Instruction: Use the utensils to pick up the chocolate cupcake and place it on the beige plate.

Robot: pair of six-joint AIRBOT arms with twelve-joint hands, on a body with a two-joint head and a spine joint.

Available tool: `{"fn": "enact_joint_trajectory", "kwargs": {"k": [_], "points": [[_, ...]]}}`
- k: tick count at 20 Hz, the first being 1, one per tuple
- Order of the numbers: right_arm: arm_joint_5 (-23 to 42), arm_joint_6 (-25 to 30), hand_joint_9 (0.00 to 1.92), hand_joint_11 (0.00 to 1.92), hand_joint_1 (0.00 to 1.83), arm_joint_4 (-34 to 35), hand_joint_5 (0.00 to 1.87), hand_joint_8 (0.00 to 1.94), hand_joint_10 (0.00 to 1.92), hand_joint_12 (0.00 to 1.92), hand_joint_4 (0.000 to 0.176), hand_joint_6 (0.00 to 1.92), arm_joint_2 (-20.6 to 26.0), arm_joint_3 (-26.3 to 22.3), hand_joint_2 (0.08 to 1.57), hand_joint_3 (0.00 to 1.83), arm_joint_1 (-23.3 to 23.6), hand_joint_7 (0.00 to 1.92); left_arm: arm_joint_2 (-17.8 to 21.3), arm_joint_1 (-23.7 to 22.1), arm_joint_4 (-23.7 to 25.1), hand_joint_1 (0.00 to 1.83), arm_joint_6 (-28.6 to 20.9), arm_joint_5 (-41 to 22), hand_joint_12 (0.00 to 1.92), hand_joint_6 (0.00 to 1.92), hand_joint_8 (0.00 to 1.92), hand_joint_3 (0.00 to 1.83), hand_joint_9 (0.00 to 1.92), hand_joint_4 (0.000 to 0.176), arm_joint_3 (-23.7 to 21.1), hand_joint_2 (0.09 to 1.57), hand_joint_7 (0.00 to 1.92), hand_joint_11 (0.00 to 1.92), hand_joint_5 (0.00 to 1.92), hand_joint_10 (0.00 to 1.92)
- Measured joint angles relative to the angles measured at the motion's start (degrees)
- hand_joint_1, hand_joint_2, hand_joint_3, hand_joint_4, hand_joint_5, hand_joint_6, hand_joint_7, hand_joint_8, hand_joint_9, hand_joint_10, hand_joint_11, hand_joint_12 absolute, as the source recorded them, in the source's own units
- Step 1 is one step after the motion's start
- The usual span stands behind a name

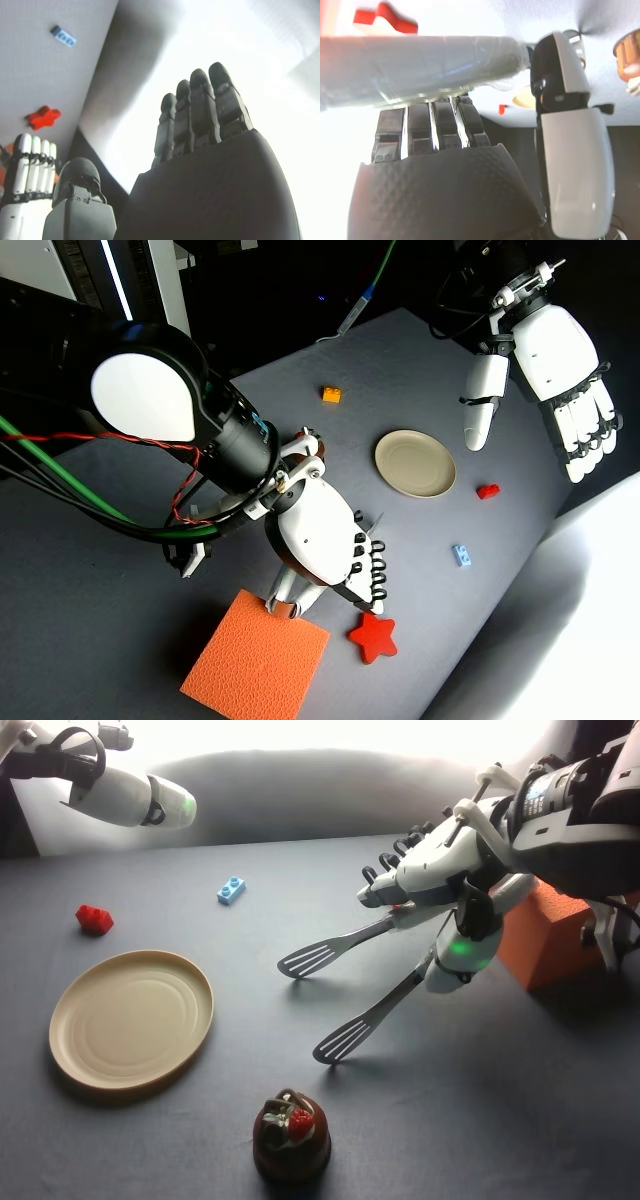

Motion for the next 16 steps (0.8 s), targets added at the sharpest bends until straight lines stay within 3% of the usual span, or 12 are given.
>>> {"fn": "enact_joint_trajectory", "kwargs": {"k": [13, 16], "points": [[1.73, -1.11, 0.0, 0.0, 0.85, 0.04, 0.0, 0.0, 0.0, 0.0, 0.0, 0.0, -1.92, 2.12, 1.02, 0.0, -2.05, 0.0, -0.02, 0.0, -0.02, 0.0, -0.02, -0.13, 0.2, 0.0, 0.0, 0.0, 0.11, 0.0, 0.07, 1.09, 0.12, 0.0, 0.11, 0.0], [2.38, -2.6, 0.0, 0.03, 0.81, 1.31, 0.0, 0.0, 0.0, 0.02, 0.0, 0.0, -2.32, 3.04, 1.01, 0.0, -2.49, 0.0, -0.02, 0.0, 0.0, 0.0, 0.0, -0.07, 0.16, 0.0, 0.0, 0.0, 0.1, 0.0, 0.11, 1.1, 0.11, 0.0, 0.1, 0.0]]}}
